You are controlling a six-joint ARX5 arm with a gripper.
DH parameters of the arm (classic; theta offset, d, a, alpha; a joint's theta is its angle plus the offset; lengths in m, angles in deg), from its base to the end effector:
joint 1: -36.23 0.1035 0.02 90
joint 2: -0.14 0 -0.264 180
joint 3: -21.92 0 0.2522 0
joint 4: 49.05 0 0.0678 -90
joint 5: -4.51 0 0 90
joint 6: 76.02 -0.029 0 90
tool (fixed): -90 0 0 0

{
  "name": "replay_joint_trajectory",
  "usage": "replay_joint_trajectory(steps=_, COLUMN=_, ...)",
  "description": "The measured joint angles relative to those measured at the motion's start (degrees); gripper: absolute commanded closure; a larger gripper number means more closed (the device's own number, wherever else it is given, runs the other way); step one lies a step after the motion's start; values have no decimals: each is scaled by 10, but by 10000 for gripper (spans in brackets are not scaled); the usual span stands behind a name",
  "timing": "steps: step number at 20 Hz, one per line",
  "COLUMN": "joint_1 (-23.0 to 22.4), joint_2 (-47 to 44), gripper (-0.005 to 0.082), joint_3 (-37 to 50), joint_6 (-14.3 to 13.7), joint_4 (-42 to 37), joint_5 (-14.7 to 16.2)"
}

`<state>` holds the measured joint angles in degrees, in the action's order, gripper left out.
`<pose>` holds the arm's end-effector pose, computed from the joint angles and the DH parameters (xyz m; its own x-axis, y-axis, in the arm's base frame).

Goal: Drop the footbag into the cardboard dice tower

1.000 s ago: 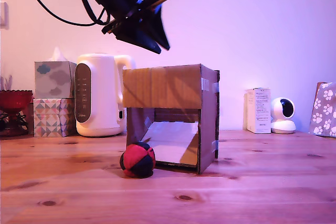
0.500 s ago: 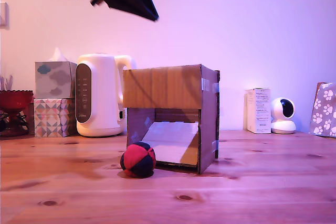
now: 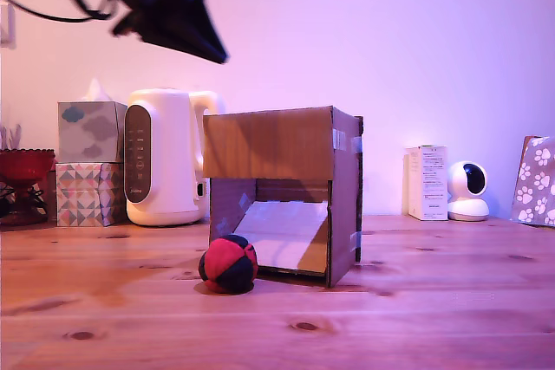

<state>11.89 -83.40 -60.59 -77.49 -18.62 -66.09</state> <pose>0.2909 -0.1422 0.3116 0.5962 -0.6342 -0.4923 0.6589 0.7368 -0.1514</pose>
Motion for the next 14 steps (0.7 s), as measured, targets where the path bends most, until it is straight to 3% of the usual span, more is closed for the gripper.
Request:
replay_joint_trajectory(steps=4, joint_1=33, joint_2=57, gripper=793, joint_3=98, joint_6=0, joint_4=-54, joint_5=1)
replay_joint_trajectory(steps=8, joint_1=78, joint_2=117, gripper=793, joint_3=221, joint_6=20, joint_4=-121, joint_5=0)
replay_joint_trajectory(steps=14, joint_1=133, joint_2=288, gripper=793, joint_3=375, joint_6=56, joint_4=-181, joint_5=-3)
